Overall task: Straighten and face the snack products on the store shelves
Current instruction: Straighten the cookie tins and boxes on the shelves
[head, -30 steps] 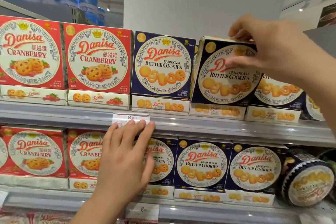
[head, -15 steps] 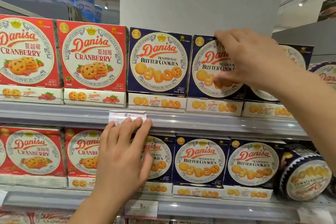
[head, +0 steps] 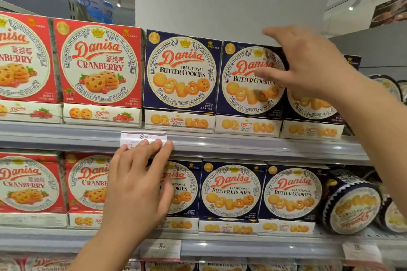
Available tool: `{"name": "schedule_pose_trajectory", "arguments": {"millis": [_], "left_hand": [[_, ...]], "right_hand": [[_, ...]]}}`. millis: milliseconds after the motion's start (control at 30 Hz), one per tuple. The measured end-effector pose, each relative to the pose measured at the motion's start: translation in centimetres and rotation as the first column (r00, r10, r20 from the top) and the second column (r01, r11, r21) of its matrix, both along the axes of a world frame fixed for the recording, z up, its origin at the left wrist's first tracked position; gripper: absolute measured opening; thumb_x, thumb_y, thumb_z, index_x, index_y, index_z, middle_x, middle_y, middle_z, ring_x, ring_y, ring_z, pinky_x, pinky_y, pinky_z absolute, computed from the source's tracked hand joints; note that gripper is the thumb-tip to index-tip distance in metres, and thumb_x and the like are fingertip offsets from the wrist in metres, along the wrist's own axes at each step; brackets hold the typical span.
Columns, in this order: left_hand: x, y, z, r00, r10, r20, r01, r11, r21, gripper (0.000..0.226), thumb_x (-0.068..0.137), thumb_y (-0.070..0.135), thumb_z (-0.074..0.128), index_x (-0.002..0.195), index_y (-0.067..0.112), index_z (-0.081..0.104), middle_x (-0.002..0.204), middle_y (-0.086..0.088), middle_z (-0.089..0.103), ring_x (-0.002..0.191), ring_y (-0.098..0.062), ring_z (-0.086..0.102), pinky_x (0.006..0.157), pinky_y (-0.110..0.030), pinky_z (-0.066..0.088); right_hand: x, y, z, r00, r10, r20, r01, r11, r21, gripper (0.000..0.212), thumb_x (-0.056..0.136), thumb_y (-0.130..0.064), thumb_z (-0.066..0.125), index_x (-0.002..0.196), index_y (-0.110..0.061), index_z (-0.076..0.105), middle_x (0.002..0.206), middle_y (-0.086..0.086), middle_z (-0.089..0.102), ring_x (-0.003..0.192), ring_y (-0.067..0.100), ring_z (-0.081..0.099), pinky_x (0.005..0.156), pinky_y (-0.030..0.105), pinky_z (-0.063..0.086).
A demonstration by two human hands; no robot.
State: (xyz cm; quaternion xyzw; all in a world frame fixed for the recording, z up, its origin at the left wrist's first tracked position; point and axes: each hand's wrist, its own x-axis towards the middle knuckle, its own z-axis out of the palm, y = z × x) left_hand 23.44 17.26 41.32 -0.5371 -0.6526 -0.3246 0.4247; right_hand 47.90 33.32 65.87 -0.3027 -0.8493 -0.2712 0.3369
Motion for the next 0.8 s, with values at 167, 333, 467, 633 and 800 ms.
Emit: {"name": "schedule_pose_trajectory", "arguments": {"millis": [167,333,467,633,800], "left_hand": [[0.0,0.0,0.0,1.000,0.008,0.014,-0.007,1.000,-0.016,0.060,0.087,0.034,0.050,0.141,0.010,0.058,0.128,-0.015,0.057,0.122,-0.039,0.051,0.115,-0.059,0.031],[0.1,0.2,0.0,1.000,0.007,0.023,-0.007,1.000,-0.016,0.060,0.087,0.035,0.050,0.140,0.009,0.059,0.128,-0.015,0.056,0.121,-0.039,0.050,0.115,-0.059,0.030],[0.1,0.2,-0.1,1.000,0.011,0.025,-0.011,1.000,-0.014,0.060,0.087,0.034,0.050,0.140,0.009,0.059,0.128,-0.015,0.056,0.121,-0.040,0.051,0.115,-0.059,0.030],[0.1,0.1,0.0,1.000,0.003,0.018,-0.003,1.000,-0.008,0.059,0.087,0.034,0.049,0.140,0.009,0.059,0.128,-0.015,0.056,0.121,-0.039,0.051,0.115,-0.059,0.031],[0.1,0.0,-0.1,1.000,-0.001,0.024,0.001,1.000,-0.011,0.059,0.087,0.034,0.051,0.141,0.011,0.058,0.128,-0.013,0.056,0.123,-0.038,0.051,0.115,-0.059,0.031]], "right_hand": [[3.3,1.9,1.1,0.981,-0.006,-0.195,0.010,1.000,0.022,0.053,0.095,-0.030,0.041,0.145,-0.014,0.049,0.141,0.014,0.059,0.129,0.038,0.053,0.103,0.052,0.045],[5.1,3.4,0.5,0.988,-0.102,-0.111,0.097,0.994,-0.053,0.039,0.102,-0.029,0.050,0.135,-0.011,0.058,0.130,0.017,0.065,0.117,0.040,0.060,0.094,0.050,0.049],[5.7,3.8,-0.1,0.996,-0.063,-0.058,0.059,0.996,-0.066,0.037,0.098,-0.026,0.057,0.132,-0.012,0.060,0.119,0.015,0.070,0.105,0.037,0.063,0.084,0.043,0.049],[6.5,3.9,0.4,0.995,-0.003,-0.097,-0.009,0.993,-0.118,0.035,0.097,-0.026,0.062,0.130,-0.014,0.060,0.119,0.012,0.070,0.106,0.034,0.065,0.086,0.042,0.051],[6.5,3.7,0.1,0.991,0.026,-0.135,-0.043,0.991,-0.128,0.035,0.095,-0.025,0.064,0.129,-0.017,0.061,0.120,0.012,0.070,0.108,0.033,0.064,0.088,0.040,0.050]]}}
